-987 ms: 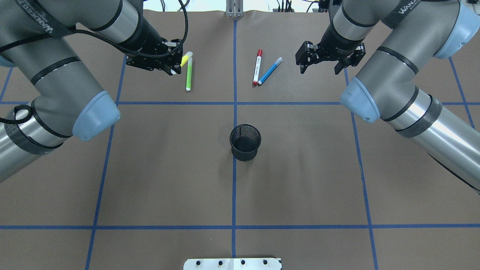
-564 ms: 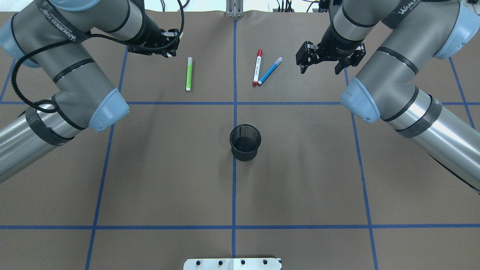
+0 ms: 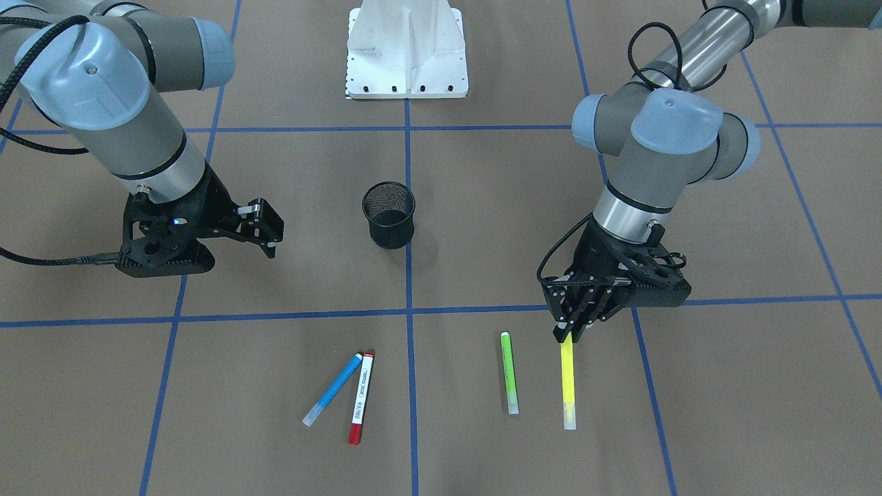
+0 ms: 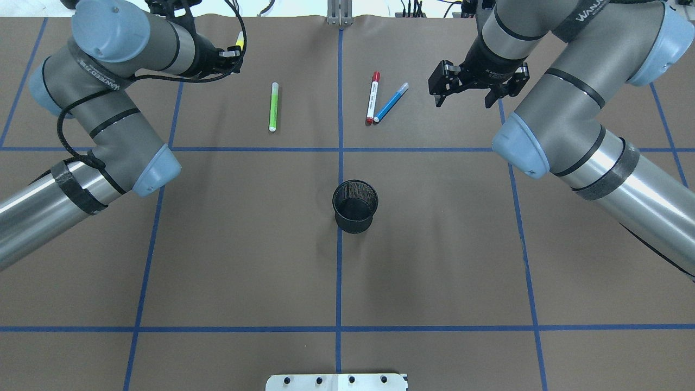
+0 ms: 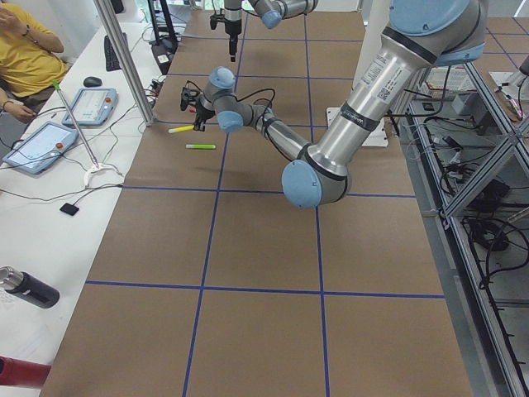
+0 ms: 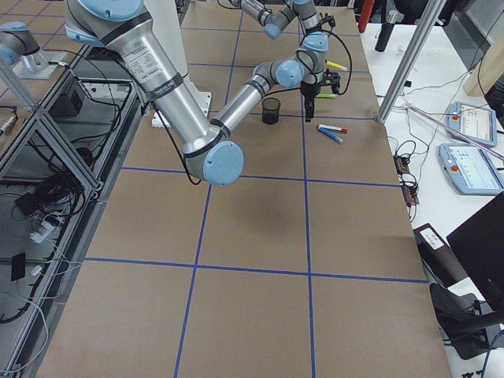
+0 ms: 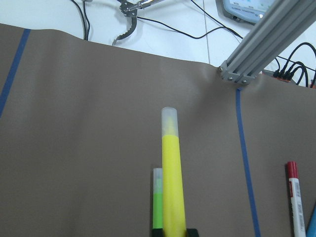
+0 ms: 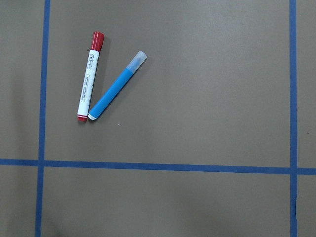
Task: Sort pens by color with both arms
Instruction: 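Set the yellow highlighter beside the green one and open the left gripper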
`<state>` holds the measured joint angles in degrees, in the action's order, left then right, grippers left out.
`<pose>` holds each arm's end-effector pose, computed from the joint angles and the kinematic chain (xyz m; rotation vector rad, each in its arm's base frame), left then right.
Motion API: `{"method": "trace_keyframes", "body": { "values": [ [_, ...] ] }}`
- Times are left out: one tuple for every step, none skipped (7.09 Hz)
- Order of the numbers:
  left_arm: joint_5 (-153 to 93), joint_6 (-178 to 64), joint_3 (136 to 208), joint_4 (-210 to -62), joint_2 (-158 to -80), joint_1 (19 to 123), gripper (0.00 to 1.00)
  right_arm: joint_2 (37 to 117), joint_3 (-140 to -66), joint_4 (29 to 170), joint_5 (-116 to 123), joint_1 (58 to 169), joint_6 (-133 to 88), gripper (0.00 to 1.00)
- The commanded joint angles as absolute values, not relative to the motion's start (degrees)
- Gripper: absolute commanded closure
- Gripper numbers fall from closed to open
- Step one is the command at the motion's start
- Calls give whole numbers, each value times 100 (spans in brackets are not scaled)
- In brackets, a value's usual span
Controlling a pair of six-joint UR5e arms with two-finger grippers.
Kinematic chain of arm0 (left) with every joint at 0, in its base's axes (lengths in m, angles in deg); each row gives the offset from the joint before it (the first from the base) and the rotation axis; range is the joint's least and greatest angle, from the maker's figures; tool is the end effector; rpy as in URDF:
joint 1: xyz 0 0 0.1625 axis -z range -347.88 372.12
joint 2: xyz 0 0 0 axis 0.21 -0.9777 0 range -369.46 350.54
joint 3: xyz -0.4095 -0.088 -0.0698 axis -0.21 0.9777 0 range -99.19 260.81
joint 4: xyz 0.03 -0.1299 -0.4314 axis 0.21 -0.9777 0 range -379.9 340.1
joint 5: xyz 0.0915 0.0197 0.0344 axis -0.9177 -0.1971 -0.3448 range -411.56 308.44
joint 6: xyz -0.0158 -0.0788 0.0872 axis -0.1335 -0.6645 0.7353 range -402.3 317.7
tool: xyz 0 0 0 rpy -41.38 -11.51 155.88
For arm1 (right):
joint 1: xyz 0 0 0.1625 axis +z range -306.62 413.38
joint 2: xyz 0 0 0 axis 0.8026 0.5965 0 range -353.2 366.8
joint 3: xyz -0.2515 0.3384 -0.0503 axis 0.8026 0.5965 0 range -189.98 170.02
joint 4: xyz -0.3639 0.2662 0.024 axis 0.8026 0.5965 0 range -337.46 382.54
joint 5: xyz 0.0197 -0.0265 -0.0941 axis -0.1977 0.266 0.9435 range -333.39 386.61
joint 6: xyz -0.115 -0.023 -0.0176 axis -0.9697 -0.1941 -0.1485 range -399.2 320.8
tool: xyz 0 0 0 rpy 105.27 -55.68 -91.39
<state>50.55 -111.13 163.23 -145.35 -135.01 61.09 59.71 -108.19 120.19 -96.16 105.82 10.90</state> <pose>0.4278 -0.6567 0.2683 0.4805 1.0154 -0.3164 -0.3716 -0.5966 0.2127 0.0791 -0.8386 0.0179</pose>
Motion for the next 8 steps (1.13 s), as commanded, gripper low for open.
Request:
{"method": "trace_keyframes", "body": {
  "values": [
    [4331, -11147, 15940, -15058, -13356, 5706, 100, 5971, -10824, 12019, -9608, 10576, 1090, 0],
    [3849, -11295, 15756, -15146, -13391, 5312, 100, 5971, -10824, 12019, -9617, 10576, 1099, 0],
    [3635, -11340, 15545, -15400, -13417, 5151, 100, 5971, -10824, 12019, -9617, 10576, 1090, 0],
    [3537, -11340, 15404, -15463, -13426, 5054, 100, 5971, -10824, 12019, -9617, 10567, 1090, 0],
    [3536, -11340, 15376, -15464, -13470, 5053, 100, 5971, -10824, 12019, -9626, 10567, 1090, 0],
    [3536, -11332, 15376, -15455, -13479, 5053, 73, 5971, -10816, 12010, -9634, 10567, 1090, 0],
    [3536, -11323, 15376, -15464, -13479, 5053, 29, 5971, -10816, 12010, -9626, 10567, 1090, 0],
    [3536, -11314, 15376, -15464, -13479, 5053, 2, 5971, -10816, 12010, -9617, 10567, 1090, 0]
  ]
}}
